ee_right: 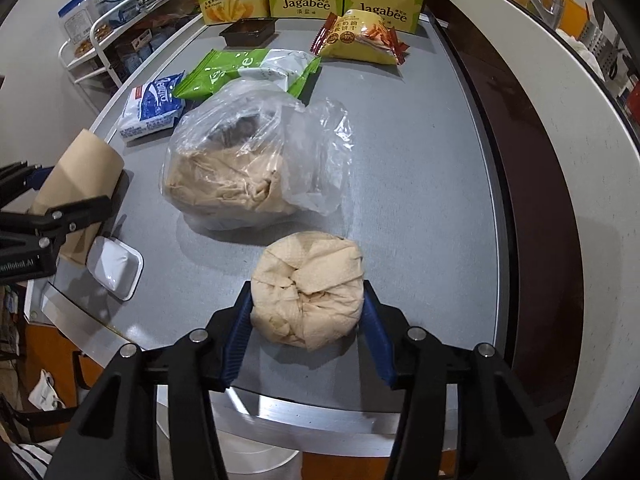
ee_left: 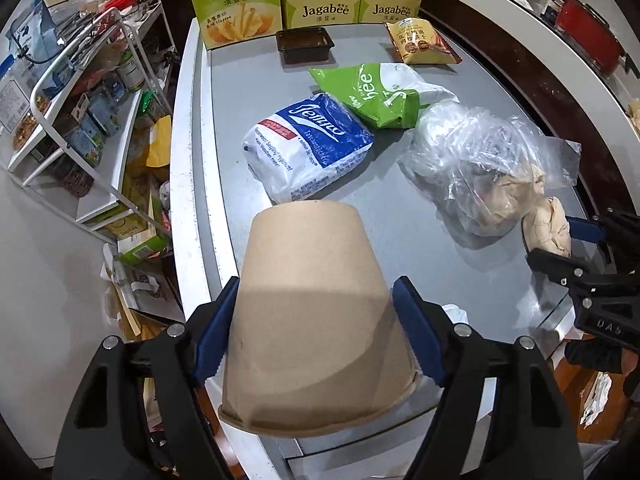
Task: Collect trash
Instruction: 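Grasp the lying tan paper cup with the left tool while the right tool grasps the paper-wrapped bun, then carry the cup and bun with both tools over the white bin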
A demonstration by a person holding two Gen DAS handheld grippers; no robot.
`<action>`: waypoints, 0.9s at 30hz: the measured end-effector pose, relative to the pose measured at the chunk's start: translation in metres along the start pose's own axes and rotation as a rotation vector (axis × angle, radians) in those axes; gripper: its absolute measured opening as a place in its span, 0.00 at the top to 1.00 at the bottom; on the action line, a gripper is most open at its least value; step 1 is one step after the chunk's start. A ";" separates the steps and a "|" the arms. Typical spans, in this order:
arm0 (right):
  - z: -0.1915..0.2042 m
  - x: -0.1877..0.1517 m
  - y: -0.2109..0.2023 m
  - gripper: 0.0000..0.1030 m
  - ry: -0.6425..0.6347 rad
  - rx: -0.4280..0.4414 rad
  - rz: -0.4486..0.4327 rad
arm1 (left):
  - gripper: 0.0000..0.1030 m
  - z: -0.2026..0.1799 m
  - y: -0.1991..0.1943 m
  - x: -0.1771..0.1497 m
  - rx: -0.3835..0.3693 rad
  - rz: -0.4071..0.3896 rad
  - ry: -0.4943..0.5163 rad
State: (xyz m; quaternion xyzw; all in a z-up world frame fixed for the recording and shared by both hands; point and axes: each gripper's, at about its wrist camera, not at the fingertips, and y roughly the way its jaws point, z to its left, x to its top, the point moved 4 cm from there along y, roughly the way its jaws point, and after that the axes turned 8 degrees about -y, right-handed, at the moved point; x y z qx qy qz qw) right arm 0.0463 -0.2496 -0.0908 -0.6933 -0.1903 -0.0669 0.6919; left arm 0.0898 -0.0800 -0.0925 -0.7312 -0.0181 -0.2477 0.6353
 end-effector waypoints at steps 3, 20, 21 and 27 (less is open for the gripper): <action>-0.003 -0.001 -0.001 0.52 0.026 0.015 -0.002 | 0.26 0.002 -0.002 -0.001 -0.005 -0.003 -0.008; -0.006 0.006 -0.032 0.52 0.097 0.084 -0.073 | 0.26 0.010 -0.036 0.002 -0.020 -0.076 -0.067; -0.006 0.006 -0.034 0.52 0.096 0.085 -0.077 | 0.26 0.011 -0.038 0.002 -0.021 -0.080 -0.069; -0.003 0.008 -0.042 0.52 0.087 0.085 -0.091 | 0.26 0.012 -0.045 -0.003 -0.021 -0.093 -0.086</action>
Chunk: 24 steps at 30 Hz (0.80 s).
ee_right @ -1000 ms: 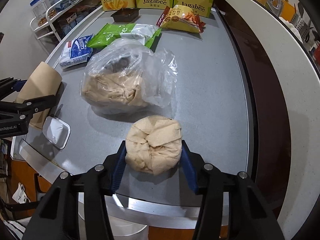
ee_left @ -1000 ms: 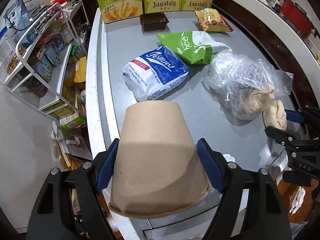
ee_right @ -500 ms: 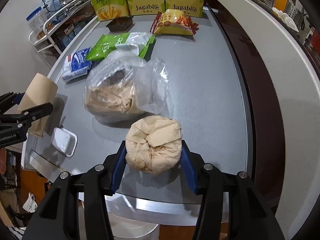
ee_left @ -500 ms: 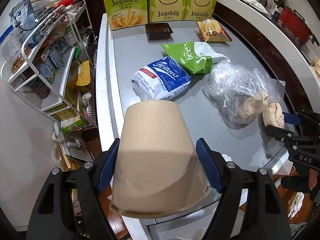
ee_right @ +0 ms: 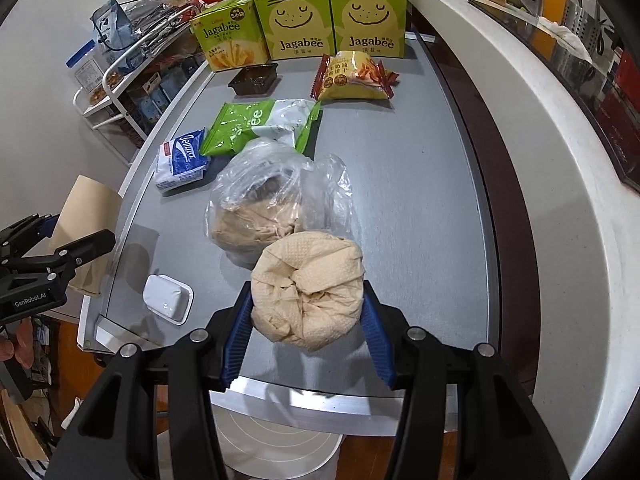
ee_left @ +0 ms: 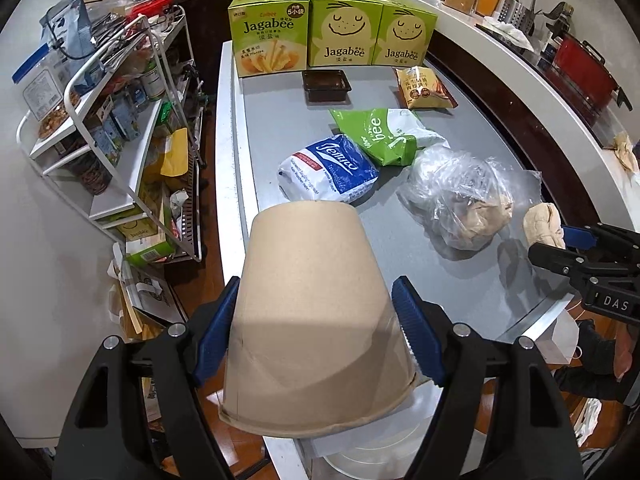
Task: Collect trash
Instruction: 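Carry the cup and bun with both tools over the white bin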
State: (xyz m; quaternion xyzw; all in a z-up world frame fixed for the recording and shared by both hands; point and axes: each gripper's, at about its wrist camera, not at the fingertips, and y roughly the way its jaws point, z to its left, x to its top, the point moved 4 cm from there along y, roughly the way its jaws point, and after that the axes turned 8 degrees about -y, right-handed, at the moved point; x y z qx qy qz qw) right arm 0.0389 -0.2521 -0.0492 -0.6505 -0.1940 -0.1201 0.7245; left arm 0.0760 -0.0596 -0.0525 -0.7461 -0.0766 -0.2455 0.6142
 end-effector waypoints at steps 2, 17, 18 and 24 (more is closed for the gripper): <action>0.001 0.000 -0.003 0.52 0.000 0.005 -0.006 | 0.26 0.000 -0.005 -0.002 -0.010 -0.004 -0.009; 0.013 -0.016 -0.043 0.52 0.008 0.078 -0.038 | 0.26 -0.013 -0.047 -0.026 -0.068 -0.040 0.004; 0.015 -0.019 -0.046 0.52 0.007 0.084 -0.036 | 0.26 -0.015 -0.050 -0.029 -0.073 -0.039 0.008; 0.029 -0.042 -0.057 0.52 -0.037 0.109 -0.009 | 0.26 -0.025 -0.058 -0.051 -0.091 -0.023 0.029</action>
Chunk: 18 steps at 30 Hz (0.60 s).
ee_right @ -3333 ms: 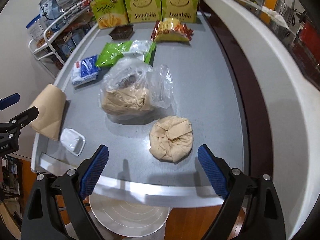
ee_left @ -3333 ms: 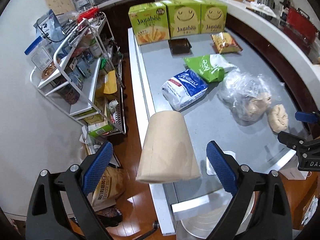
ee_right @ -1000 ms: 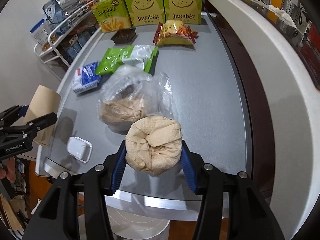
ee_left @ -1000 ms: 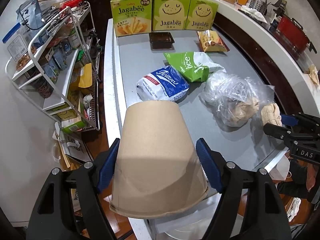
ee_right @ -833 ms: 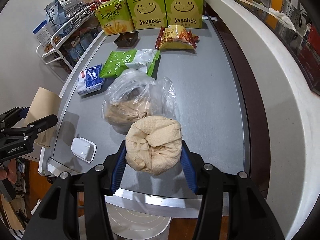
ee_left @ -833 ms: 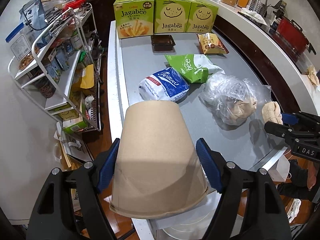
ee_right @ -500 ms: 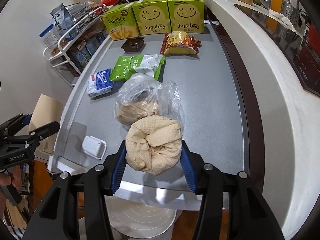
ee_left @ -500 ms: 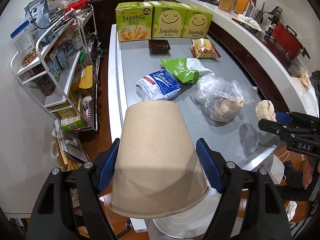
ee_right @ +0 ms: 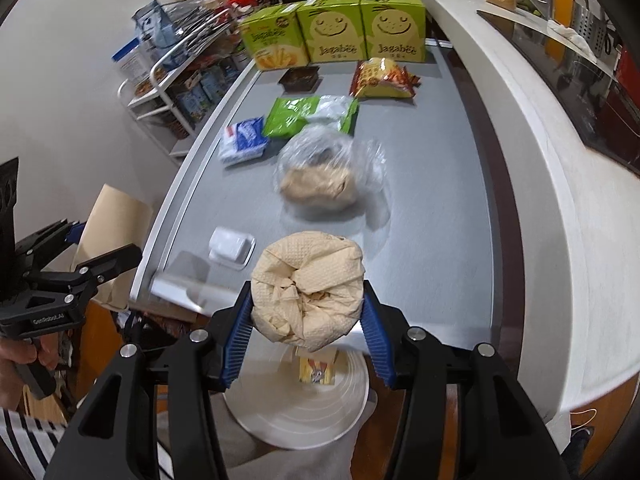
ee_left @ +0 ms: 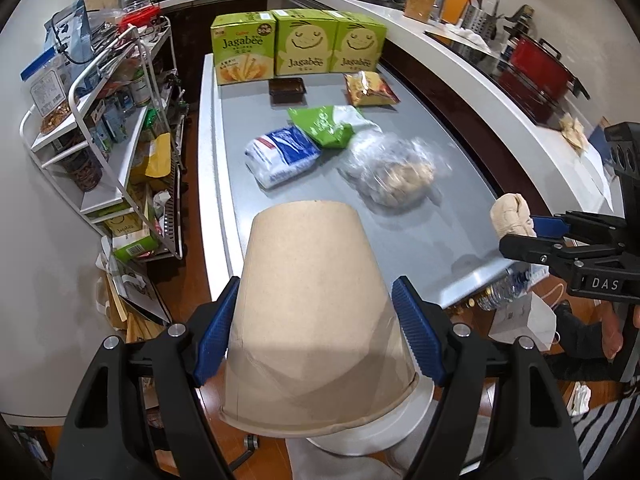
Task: Collect trash
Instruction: 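Carry the cup and bun with both tools over the white bin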
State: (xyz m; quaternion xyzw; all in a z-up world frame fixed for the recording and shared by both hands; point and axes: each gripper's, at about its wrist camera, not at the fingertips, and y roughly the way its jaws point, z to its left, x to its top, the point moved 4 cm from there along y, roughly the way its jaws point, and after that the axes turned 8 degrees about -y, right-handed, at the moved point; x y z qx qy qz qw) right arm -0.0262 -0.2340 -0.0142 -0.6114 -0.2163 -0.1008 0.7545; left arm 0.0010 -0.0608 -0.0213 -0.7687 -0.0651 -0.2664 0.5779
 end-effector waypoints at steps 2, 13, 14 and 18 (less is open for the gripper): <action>0.004 -0.008 -0.001 0.52 -0.008 0.012 0.014 | 0.26 -0.003 -0.002 -0.009 -0.003 0.009 0.008; 0.023 -0.059 0.011 0.52 -0.050 0.060 0.128 | 0.26 -0.013 0.004 -0.062 -0.026 0.098 0.024; 0.024 -0.063 0.013 0.52 -0.051 0.063 0.137 | 0.26 -0.014 0.005 -0.068 -0.027 0.107 0.029; 0.030 -0.080 0.021 0.52 -0.058 0.073 0.175 | 0.26 -0.016 0.011 -0.087 -0.022 0.142 0.051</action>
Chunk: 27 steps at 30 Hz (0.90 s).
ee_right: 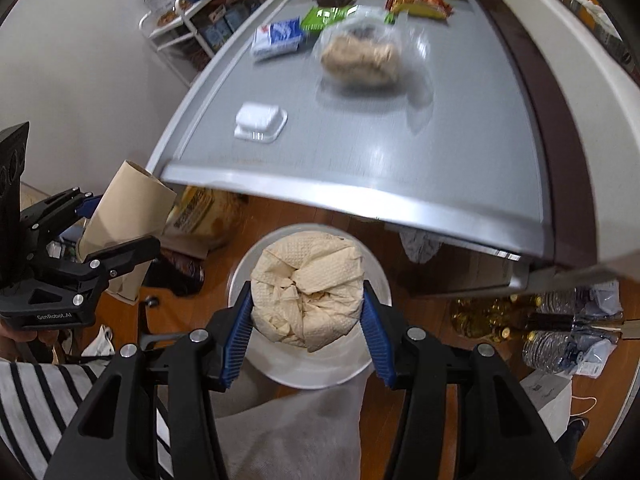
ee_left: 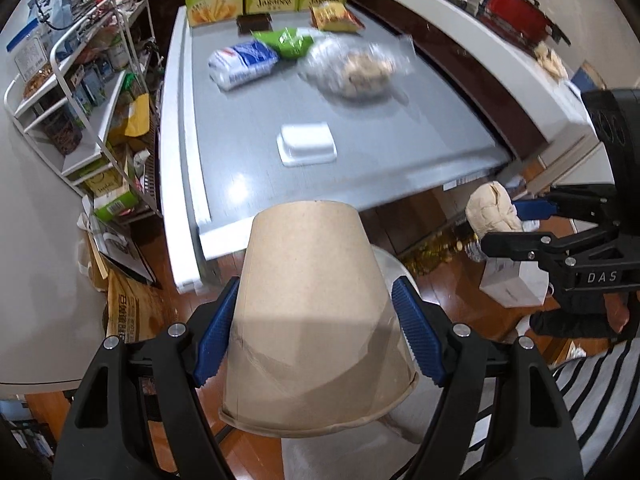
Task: Collect trash
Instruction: 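Carry the cup and bun with both tools over the white bin, then open the left tool to drop the cup while the right tool drops the bun into the bin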
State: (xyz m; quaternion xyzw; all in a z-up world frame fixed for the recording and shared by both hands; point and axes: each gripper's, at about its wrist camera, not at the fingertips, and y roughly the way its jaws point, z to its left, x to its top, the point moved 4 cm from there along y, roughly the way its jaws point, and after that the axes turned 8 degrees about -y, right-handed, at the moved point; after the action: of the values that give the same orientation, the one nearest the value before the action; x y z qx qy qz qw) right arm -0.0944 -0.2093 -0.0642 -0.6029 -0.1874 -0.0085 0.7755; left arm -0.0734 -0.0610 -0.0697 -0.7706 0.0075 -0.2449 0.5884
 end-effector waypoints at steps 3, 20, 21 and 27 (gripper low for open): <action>0.003 -0.010 0.009 0.52 -0.011 0.002 0.026 | 0.26 -0.003 0.006 -0.012 0.001 0.024 0.018; 0.007 -0.024 0.080 0.52 -0.043 -0.017 0.172 | 0.26 -0.003 0.057 -0.042 0.017 0.141 0.064; 0.007 -0.024 0.082 0.52 -0.041 -0.017 0.179 | 0.26 -0.002 0.060 -0.044 0.020 0.149 0.069; 0.004 -0.028 0.102 0.52 -0.023 -0.020 0.222 | 0.26 -0.002 0.079 -0.050 0.033 0.191 0.082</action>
State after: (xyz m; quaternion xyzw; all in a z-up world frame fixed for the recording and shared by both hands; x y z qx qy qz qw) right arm -0.0969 -0.1834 -0.1668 -0.6278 -0.1283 0.0826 0.7632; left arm -0.0961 -0.0724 -0.1597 -0.7459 0.1010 -0.2191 0.6208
